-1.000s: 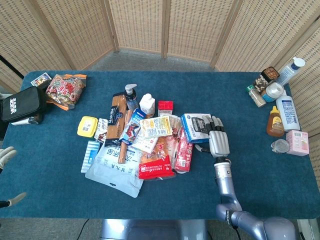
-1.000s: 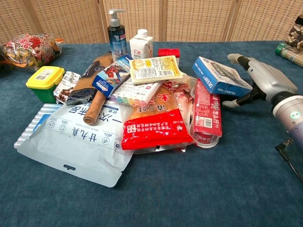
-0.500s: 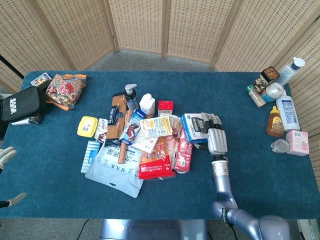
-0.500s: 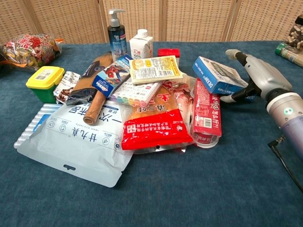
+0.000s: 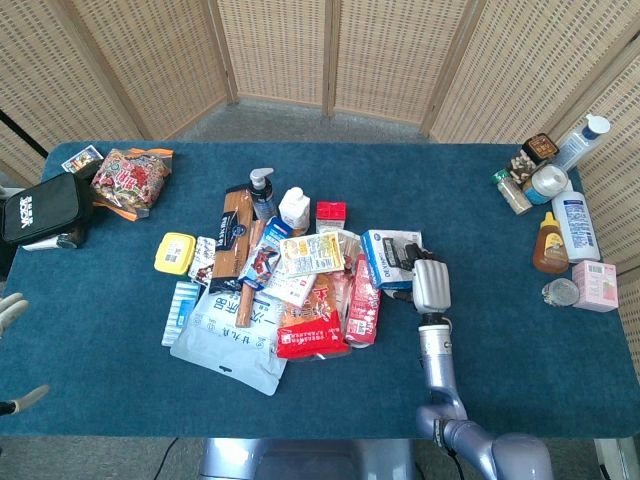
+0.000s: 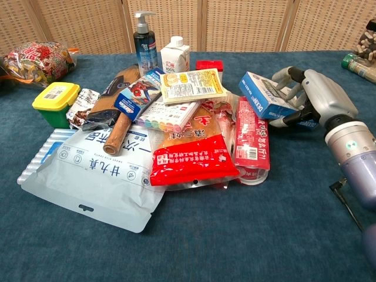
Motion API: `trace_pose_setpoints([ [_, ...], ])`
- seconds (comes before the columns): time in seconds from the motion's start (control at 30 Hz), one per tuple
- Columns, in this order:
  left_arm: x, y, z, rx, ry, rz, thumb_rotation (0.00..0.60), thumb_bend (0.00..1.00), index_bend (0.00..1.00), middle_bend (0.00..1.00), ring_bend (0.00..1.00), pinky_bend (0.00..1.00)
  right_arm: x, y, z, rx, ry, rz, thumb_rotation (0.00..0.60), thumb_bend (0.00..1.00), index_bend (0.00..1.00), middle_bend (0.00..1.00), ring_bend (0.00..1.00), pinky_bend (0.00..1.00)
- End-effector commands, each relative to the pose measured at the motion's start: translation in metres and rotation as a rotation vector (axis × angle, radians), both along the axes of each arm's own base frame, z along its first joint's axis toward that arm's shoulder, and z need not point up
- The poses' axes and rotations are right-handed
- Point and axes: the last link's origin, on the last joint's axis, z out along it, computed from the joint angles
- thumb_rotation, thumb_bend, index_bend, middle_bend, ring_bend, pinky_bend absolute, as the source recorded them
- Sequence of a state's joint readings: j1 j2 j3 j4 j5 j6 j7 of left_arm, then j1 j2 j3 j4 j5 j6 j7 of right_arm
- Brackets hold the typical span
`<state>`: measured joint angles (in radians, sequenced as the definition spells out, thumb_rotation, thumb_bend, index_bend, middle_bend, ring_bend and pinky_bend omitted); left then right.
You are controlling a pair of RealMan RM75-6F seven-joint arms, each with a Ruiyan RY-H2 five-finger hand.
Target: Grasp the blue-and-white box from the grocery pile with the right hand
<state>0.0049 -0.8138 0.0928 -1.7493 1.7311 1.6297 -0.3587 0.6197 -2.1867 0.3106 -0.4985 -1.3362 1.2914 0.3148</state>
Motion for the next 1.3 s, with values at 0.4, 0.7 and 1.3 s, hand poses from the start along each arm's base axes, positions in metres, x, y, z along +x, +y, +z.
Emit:
trace_pose_setpoints([
  [0.4, 0.001, 0.0, -0.002, -0.008, 0.003, -0.008, 0.6, 0.0, 0.0, 0.0, 0.0, 0.0, -0.001, -0.001, 0.028, -0.116, -0.013, 0.044, 0.6, 0.08, 0.49, 0.75, 0.64, 0.63],
  [0.7, 0.004, -0.001, -0.004, -0.016, -0.001, -0.02, 0.6, 0.0, 0.0, 0.0, 0.0, 0.0, 0.008, -0.001, 0.065, -0.216, -0.018, 0.089, 0.6, 0.09, 0.5, 0.76, 0.64, 0.63],
  [1.3, 0.005, -0.001, -0.002, -0.025, -0.013, -0.038, 0.6, 0.0, 0.0, 0.0, 0.0, 0.0, 0.065, -0.001, 0.134, -0.338, -0.014, 0.206, 0.6, 0.09, 0.5, 0.76, 0.64, 0.63],
])
